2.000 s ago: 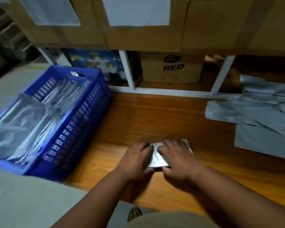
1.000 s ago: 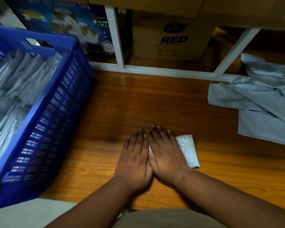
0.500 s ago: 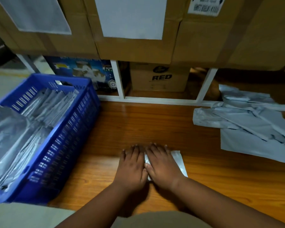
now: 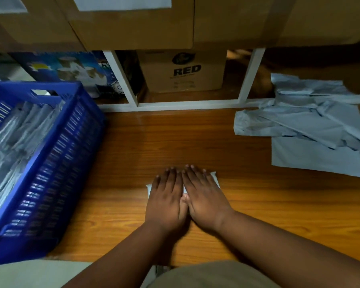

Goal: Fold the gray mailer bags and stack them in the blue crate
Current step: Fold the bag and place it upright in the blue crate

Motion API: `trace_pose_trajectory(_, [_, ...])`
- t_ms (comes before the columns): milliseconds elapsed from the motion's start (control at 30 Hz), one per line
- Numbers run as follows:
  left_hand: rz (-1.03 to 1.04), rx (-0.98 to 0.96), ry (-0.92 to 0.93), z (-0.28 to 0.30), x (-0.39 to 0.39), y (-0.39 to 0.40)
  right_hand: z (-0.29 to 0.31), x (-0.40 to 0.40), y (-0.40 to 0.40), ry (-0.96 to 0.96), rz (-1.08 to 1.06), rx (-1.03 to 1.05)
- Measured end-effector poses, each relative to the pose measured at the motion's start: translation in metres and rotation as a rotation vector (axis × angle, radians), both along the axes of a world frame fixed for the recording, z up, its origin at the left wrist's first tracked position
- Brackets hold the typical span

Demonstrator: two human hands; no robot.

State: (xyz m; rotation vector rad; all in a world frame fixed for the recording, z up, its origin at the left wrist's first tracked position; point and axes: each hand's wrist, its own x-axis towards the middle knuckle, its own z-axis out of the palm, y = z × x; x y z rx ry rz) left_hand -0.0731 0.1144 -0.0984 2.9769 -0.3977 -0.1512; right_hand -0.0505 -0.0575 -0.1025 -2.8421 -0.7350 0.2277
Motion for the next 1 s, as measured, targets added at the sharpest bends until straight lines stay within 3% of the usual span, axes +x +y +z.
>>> trace_pose_trajectory(533, [-0.012, 0.031, 0.069, 0.001, 0.005, 0.001, 0.005, 0.005, -0.001, 0.094, 0.000, 0.004])
trace_pose_trajectory(733, [-0.016, 0.150, 0.078, 0.005, 0.010, -0.002, 0.019, 0.015, -0.023, 0.154, 0.068, 0.003])
trace_pose_trajectory(1000, [-0.084, 0.124, 0.077, 0.009, 0.018, -0.041, -0.005, 0.007, -0.056, 0.056, 0.002, -0.085])
